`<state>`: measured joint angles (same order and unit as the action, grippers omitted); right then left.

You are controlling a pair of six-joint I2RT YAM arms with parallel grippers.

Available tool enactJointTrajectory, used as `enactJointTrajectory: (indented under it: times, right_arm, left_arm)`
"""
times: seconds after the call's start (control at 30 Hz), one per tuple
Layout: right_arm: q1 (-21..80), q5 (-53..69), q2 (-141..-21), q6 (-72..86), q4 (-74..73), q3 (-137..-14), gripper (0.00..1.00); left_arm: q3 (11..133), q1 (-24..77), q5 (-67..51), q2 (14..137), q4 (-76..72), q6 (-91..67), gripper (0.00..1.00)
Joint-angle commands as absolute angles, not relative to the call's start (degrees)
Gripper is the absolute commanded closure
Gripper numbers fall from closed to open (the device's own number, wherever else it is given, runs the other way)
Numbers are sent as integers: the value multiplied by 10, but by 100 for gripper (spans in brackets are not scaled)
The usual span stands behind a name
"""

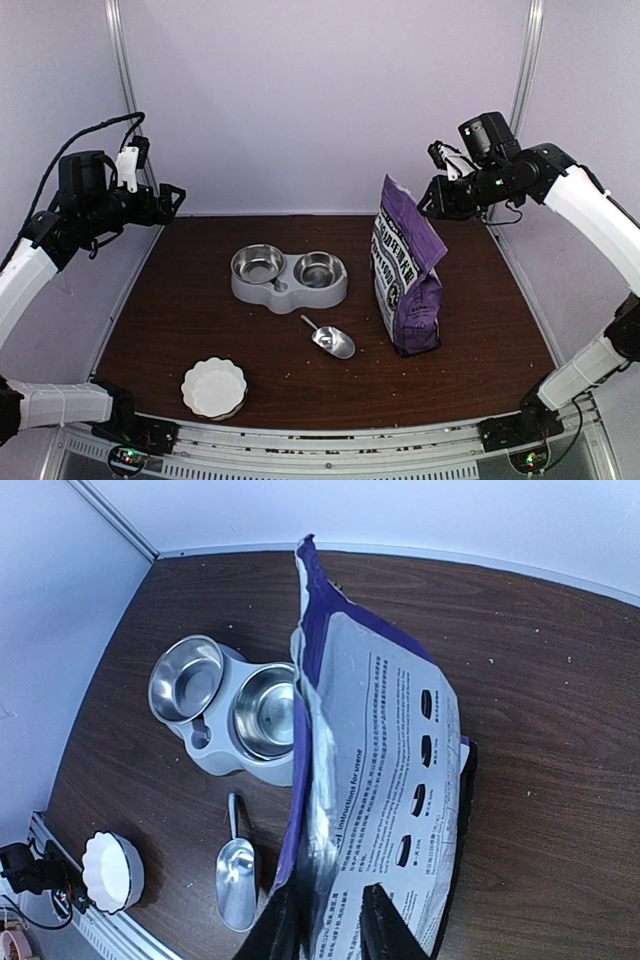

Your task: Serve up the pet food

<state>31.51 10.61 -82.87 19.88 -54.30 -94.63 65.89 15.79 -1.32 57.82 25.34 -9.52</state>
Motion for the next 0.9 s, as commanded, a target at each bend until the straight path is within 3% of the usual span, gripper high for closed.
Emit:
enactJointTrajectory:
  times: [0.0, 0.43, 0.73, 0.87]
  right_arm:
    - [321, 143, -839, 199, -541, -938, 79]
    - [321, 183, -847, 209, -521, -928, 80]
    - [324, 227, -840, 216, -496, -915, 100]
    - [331, 240, -831, 226, -474, -895, 100]
  left_arm:
    - [654, 155, -21, 578, 231, -94, 2]
    - [655, 155, -23, 578, 231, -94, 2]
    - [654, 154, -26, 578, 231, -95, 2]
    - [654, 155, -34, 580, 231, -96, 2]
